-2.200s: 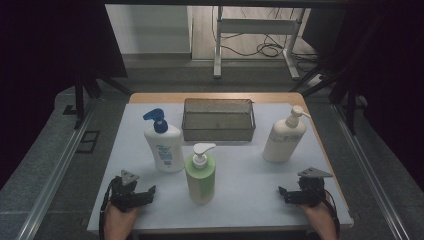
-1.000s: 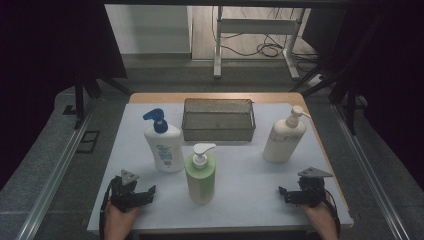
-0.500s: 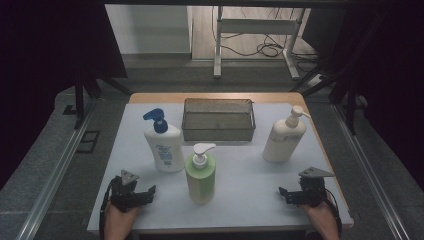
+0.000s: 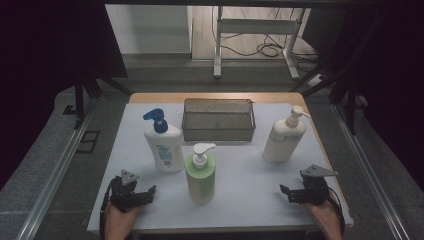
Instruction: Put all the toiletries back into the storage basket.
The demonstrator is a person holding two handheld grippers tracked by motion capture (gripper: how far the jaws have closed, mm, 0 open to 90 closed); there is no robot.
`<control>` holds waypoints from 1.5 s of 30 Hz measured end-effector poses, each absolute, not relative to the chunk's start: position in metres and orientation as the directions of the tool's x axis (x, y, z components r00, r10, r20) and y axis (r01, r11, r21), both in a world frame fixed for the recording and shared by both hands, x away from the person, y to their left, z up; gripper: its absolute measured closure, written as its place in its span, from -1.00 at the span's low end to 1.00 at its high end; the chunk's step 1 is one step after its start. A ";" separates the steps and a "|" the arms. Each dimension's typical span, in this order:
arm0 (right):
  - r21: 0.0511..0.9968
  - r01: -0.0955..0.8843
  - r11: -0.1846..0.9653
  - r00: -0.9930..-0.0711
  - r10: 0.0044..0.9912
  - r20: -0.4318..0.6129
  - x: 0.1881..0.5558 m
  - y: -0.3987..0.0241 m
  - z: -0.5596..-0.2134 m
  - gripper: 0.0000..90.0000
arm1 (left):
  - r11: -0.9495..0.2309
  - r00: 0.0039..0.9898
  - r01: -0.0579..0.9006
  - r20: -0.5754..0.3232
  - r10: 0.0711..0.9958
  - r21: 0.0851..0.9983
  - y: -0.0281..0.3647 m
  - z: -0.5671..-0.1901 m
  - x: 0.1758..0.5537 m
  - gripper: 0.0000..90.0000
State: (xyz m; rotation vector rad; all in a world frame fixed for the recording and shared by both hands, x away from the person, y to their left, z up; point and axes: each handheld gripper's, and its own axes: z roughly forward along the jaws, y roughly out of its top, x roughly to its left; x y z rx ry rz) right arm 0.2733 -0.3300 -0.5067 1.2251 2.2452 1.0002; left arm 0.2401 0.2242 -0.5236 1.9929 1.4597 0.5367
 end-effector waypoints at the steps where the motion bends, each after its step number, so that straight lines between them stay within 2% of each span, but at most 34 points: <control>1: 0.748 0.560 0.356 -0.541 0.841 0.005 0.274 -0.331 -0.506 -0.92 | -0.211 0.312 0.705 -0.028 0.950 0.677 0.224 -0.524 0.240 -0.73; 8: 0.749 0.583 0.316 -0.525 0.850 0.050 0.280 -0.339 -0.499 -0.89 | -0.211 0.311 0.704 -0.028 0.950 0.679 0.224 -0.524 0.240 -0.73; 14: 0.748 0.581 0.321 -0.504 0.863 0.021 0.287 -0.344 -0.491 -0.82 | -0.211 0.311 0.703 -0.027 0.950 0.679 0.224 -0.524 0.240 -0.73; 18: 0.760 0.582 0.291 -0.489 0.871 0.041 0.292 -0.350 -0.486 -0.78 | -0.211 0.311 0.702 -0.027 0.950 0.680 0.224 -0.524 0.240 -0.73; 26: 0.763 0.585 0.274 -0.513 0.854 0.086 0.299 -0.357 -0.479 -0.65 | -0.212 0.312 0.702 -0.026 0.950 0.680 0.224 -0.524 0.240 -0.73; 30: 0.758 0.590 0.278 -0.510 0.856 0.083 0.305 -0.357 -0.479 -0.53 | -0.212 0.312 0.701 -0.026 0.950 0.681 0.224 -0.524 0.239 -0.73; 31: 0.747 0.597 0.292 -0.504 0.861 0.066 0.308 -0.357 -0.478 -0.43 | -0.212 0.312 0.701 -0.026 0.950 0.681 0.224 -0.524 0.239 -0.73; 33: 0.742 0.601 0.297 -0.498 0.865 0.057 0.309 -0.357 -0.478 -0.40 | -0.212 0.312 0.701 -0.026 0.950 0.681 0.224 -0.524 0.239 -0.73; 34: 0.730 0.609 0.312 -0.496 0.867 0.043 0.313 -0.359 -0.477 -0.27 | -0.212 0.312 0.701 -0.026 0.950 0.681 0.224 -0.524 0.239 -0.73; 41: 0.727 0.615 0.304 -0.475 0.879 0.034 0.324 -0.364 -0.475 0.00 | -0.214 0.313 0.700 -0.025 0.949 0.681 0.224 -0.524 0.239 -0.73; 43: 0.724 0.619 0.303 -0.472 0.881 0.036 0.327 -0.366 -0.475 0.11 | -0.215 0.314 0.701 -0.024 0.949 0.680 0.224 -0.524 0.239 -0.73; 44: 0.724 0.622 0.297 -0.465 0.885 0.037 0.331 -0.367 -0.474 0.24 | -0.215 0.314 0.701 -0.023 0.949 0.680 0.224 -0.524 0.239 -0.73; 45: 0.724 0.622 0.297 -0.465 0.885 0.037 0.331 -0.367 -0.474 0.24 | -0.215 0.314 0.701 -0.023 0.949 0.680 0.224 -0.524 0.239 -0.73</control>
